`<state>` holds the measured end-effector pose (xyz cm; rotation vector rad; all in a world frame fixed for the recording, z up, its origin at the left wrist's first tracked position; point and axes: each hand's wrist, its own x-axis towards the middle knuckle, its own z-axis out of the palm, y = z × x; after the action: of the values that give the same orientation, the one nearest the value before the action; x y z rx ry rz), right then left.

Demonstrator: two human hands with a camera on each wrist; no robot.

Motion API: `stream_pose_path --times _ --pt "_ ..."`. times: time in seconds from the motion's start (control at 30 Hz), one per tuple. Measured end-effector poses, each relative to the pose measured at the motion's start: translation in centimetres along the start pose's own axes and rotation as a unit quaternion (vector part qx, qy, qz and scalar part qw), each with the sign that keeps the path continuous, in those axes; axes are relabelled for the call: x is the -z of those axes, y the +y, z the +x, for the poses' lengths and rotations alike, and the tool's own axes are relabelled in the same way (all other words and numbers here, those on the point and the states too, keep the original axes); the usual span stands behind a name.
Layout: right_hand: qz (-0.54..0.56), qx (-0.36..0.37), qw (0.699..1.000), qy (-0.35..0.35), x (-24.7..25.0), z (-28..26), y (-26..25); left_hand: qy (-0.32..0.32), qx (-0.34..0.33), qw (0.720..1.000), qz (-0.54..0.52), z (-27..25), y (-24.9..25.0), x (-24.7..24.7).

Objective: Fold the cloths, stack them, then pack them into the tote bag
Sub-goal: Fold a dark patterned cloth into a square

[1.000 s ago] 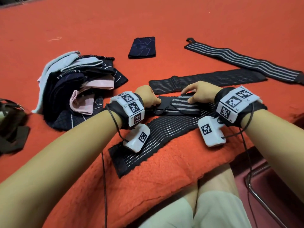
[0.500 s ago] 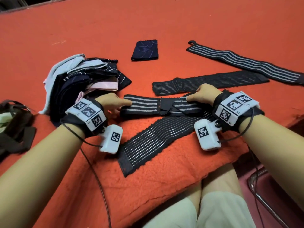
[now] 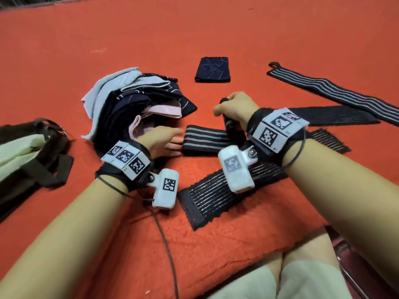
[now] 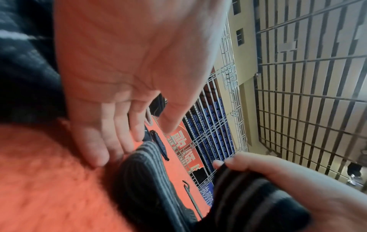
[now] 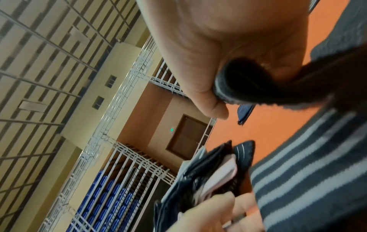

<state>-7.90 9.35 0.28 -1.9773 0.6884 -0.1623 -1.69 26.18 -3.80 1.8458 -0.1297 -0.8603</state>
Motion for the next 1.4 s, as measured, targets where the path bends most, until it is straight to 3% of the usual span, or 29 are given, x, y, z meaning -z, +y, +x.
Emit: stream_pose_path --times 0.2,0.37,0.5,0.67,0.73,0.8,0.87,0.97,1.13,1.3,1.4 --pt "-0.011 -0.012 0.999 -0.044 -6.3 0.0 -1.0 -0.01 0.029 0.998 -0.051 -0.2 -0.5 0.9" --pt "0.065 -0.048 0.992 -0.097 -7.7 0.3 -0.6 -0.021 0.034 0.998 -0.045 0.5 -0.5 1.2" --pt "0.182 -0.08 0.973 -0.118 -7.1 0.4 -0.1 -0.011 0.008 1.0 0.018 0.8 -0.5 0.9" --pt "0.318 -0.071 0.942 -0.082 -5.1 0.2 0.1 0.065 -0.04 0.987 0.142 1.0 0.0 0.0" --pt "0.251 -0.021 0.967 -0.046 -3.6 0.6 0.3 0.074 -0.045 0.984 0.159 1.2 0.3 -0.1" --pt "0.114 0.037 0.993 -0.01 -1.8 0.9 1.2 0.082 -0.041 0.981 0.17 1.5 0.3 -0.2" --pt "-0.022 0.055 0.998 -0.005 -0.4 1.0 2.6 0.104 -0.042 0.975 0.194 1.7 0.3 -0.1" --pt "-0.142 0.022 0.988 -0.061 0.4 0.3 4.4 0.112 -0.042 0.973 0.196 1.7 0.5 -0.1" --pt "-0.098 -0.001 0.993 -0.071 -0.6 0.4 5.5 0.093 -0.029 0.973 0.209 1.6 0.6 -0.8" --pt "-0.133 0.011 0.989 -0.069 -1.9 1.1 6.2 0.131 -0.054 0.939 0.312 2.0 0.8 -0.8" --pt "-0.175 0.028 0.982 -0.058 -2.1 1.2 6.5 0.085 -0.024 0.937 0.337 2.1 1.3 -0.7"
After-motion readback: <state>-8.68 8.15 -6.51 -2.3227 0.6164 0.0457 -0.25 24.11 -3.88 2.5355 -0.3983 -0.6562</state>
